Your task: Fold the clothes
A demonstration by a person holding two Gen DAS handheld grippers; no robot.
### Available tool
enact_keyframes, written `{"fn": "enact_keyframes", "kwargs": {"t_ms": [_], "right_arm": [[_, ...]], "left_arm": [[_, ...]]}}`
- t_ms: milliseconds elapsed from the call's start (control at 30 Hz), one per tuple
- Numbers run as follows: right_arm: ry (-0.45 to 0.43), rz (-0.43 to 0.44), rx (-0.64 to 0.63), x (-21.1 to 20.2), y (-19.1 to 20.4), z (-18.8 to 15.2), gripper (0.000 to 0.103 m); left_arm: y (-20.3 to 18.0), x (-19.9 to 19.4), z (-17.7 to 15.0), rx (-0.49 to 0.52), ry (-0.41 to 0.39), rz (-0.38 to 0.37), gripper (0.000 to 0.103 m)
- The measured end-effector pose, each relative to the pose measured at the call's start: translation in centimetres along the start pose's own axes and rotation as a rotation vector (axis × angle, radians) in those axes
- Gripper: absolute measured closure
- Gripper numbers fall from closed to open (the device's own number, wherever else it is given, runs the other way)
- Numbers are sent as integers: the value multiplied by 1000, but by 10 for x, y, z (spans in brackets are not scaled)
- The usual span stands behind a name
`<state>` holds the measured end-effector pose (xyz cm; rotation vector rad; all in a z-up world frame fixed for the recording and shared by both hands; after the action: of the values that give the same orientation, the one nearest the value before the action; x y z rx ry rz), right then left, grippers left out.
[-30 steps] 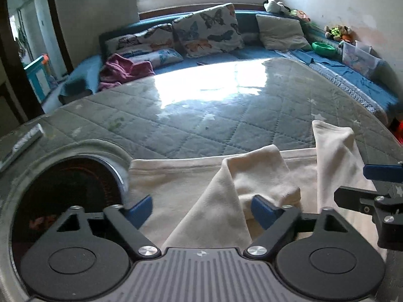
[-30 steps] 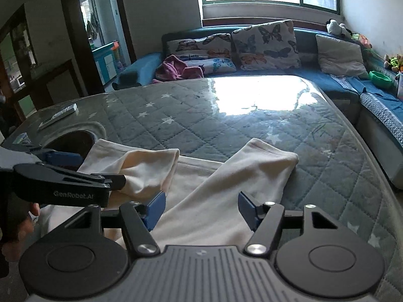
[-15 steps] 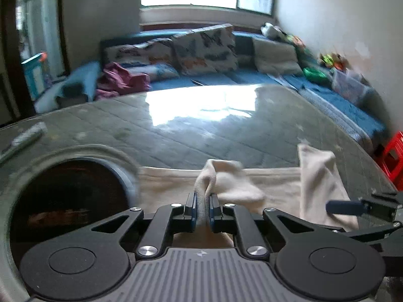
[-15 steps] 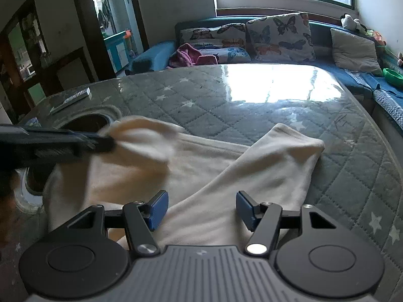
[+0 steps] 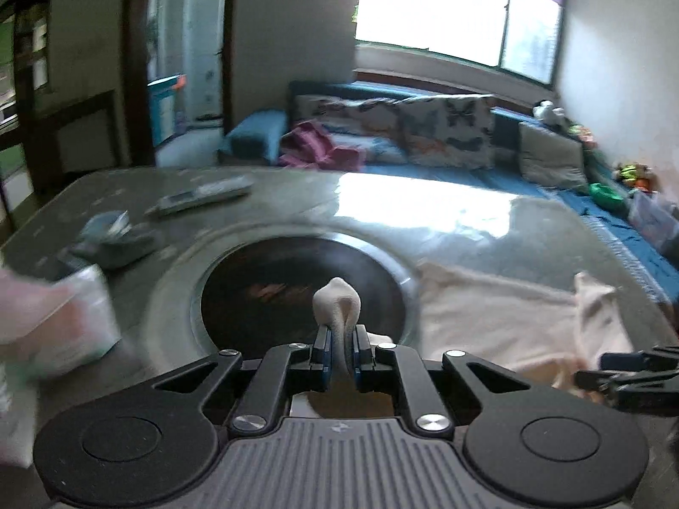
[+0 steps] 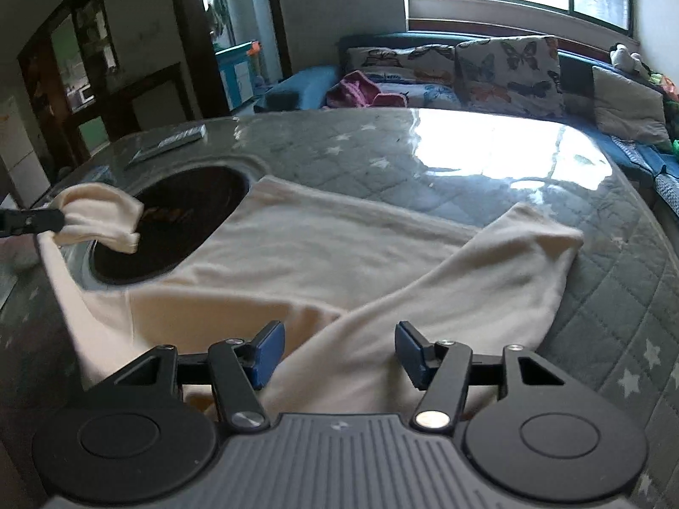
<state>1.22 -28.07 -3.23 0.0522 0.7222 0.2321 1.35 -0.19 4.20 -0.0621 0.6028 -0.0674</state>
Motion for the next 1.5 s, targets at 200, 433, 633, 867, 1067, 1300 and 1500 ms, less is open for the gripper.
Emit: {"fn": "enact_keyframes", "kwargs": {"t_ms": [200,433,633,867,1067,1300,1500], "right_arm": [[15,10,-15,-16,5,-18,64],[36,-17,-28,-45,-10,-43,77],[32,-28,-2,-63,-26,-38,76],[-47,-81,10,-47,-52,15,75],[-19,-99,40,-1,-65,44,73],[27,-180,40,47,-77,41,74],[-18,-194,40,28,-91,37,99]], "left_arm": [[37,4,-30,-31,87,80,92],[43,1,-37,14,93,137,65],[18,-16,-21,27,39,30,59],[-65,-14,-25,88,69,-232,59],[-130,3,-37,149,112,-368,54],[-158,6,-60,223,167,-437,49],[-160,4,-74,279,178,-455,49]]}}
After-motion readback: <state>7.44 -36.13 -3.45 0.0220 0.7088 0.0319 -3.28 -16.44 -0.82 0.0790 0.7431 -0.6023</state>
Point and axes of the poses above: each gripper's, at about its wrist camera, not at the fingertips, and x roughly the way its jaws point, y to its left, z to its top, the point moved 9 cm from there along x, roughly the way its jaws point, and after that the axes turned 4 degrees about -y, right-handed, at the moved point
